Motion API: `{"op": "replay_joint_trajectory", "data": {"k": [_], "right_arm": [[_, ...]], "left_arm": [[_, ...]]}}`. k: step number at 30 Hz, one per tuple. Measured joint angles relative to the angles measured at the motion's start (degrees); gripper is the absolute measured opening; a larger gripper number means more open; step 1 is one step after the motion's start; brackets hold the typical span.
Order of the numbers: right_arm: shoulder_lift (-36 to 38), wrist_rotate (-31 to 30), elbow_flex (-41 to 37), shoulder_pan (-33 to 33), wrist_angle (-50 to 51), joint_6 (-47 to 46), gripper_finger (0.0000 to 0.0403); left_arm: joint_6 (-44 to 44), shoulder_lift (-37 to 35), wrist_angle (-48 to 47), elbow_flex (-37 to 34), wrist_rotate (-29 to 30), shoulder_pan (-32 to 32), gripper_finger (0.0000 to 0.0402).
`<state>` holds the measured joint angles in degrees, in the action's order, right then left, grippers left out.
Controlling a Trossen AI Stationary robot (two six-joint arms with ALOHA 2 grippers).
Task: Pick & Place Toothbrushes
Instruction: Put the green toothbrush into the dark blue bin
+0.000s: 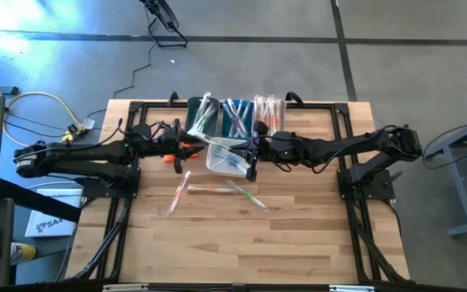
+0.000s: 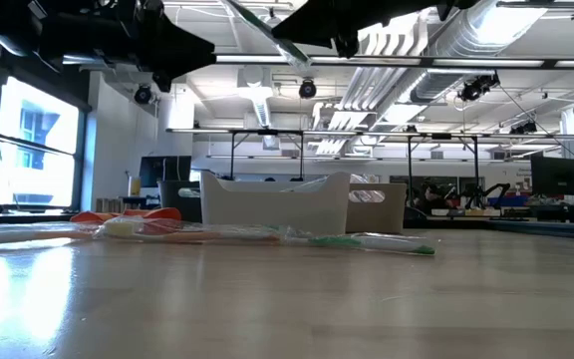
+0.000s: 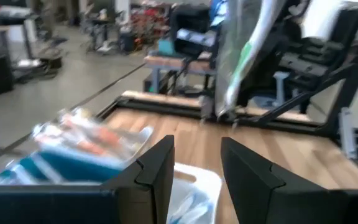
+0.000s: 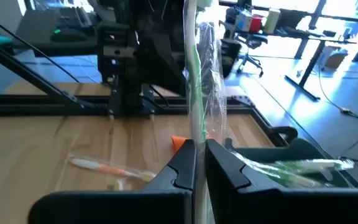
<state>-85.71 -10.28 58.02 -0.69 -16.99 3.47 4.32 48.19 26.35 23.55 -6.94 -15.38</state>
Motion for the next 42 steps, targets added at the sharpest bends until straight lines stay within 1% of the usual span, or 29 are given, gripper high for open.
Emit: {"op": "replay_joint_trajectory", "data": {"k": [3, 8, 13, 20, 23, 28, 32, 35, 39, 42], "right_arm": [[-0.02, 0.14, 0.0, 0.04, -1.01, 0.77, 0.001], [-0.02, 0.5, 0.0, 0.04, -1.39, 1.13, 0.001], [-0.02, 4.81, 0.0, 0.06, -2.05, 1.12, 0.001], [-0.02, 4.63, 0.0, 0.04, -3.03, 0.46, 0.001], [-0.22, 4.47, 0.0, 0.04, -3.84, -1.82, 0.001], [-2.82, 3.81, 0.0, 0.22, -7.99, -2.14, 0.001], [-5.1, 3.8, 0.0, 0.22, -8.52, -2.16, 0.001], [-6.8, 3.82, 0.0, 0.22, -9.77, -2.17, 0.001], [-7.56, 4.35, 0.0, 0.44, -11.11, -2.38, 0.001], [-7.56, 3.3, 0.0, 0.71, -11.19, -2.95, 0.001]], "left_arm": [[-0.94, 2.03, 4.35, 0.0, -2.57, 0.0, 0.0129], [-2.6, 2.25, 7.63, 0.0, -6.67, 0.0, 0.0129], [-2.58, 2.25, 10.53, 0.0, -7.29, 0.0, 0.0129], [-2.58, 2.25, 11.32, 0.0, -7.27, 0.0, 0.0129], [-2.56, 2.25, 10.8, 0.0, -7.34, 0.0, 0.0129], [-2.55, 2.26, 9.86, 0.0, -7.77, 0.0, 0.0129], [-2.54, 2.29, 6.35, 0.0, -9.02, 0.0, 0.0129], [-2.6, 2.27, 6.71, 0.0, -9.03, 0.0, 0.0129], [-2.6, 2.27, 6.58, 0.0, -9.04, 0.0, 0.0129], [-2.75, 2.28, 6.57, 0.0, -9.02, 0.01, 0.0129]]}}
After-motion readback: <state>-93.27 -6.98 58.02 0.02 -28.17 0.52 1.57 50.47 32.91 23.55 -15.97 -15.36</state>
